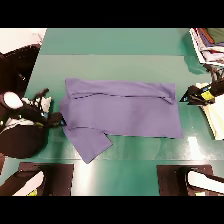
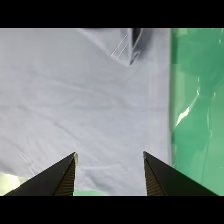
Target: Fold the shirts.
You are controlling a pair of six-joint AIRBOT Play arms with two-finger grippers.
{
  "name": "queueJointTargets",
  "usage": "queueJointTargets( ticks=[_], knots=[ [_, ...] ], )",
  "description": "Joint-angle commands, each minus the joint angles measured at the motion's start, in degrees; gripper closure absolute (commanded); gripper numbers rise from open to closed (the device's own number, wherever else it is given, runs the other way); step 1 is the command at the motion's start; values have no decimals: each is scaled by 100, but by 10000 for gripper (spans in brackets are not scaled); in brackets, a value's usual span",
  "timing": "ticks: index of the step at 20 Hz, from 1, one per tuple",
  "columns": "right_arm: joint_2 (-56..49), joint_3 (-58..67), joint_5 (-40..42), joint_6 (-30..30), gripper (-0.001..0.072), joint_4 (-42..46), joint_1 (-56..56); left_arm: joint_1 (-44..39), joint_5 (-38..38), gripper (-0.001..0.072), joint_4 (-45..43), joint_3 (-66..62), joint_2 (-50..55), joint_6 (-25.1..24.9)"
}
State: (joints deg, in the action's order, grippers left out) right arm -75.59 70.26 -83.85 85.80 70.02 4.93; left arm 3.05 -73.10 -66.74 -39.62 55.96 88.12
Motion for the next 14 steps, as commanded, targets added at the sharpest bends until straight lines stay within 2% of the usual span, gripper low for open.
queueJointTargets(
  ticks=[1,6,12,14],
  knots=[
    [190,-319,188,0,224,0,-179,-378,181,178,278,1010,-367,376],
    [190,-317,227,0,224,0,-378,-1198,844,178,293,1325,-365,671],
    [195,-317,227,0,225,-4,-378,-1224,1182,190,376,1384,-330,789],
    [195,-317,210,-39,225,0,-378,-1224,1370,606,420,1327,-330,787]
  ],
)
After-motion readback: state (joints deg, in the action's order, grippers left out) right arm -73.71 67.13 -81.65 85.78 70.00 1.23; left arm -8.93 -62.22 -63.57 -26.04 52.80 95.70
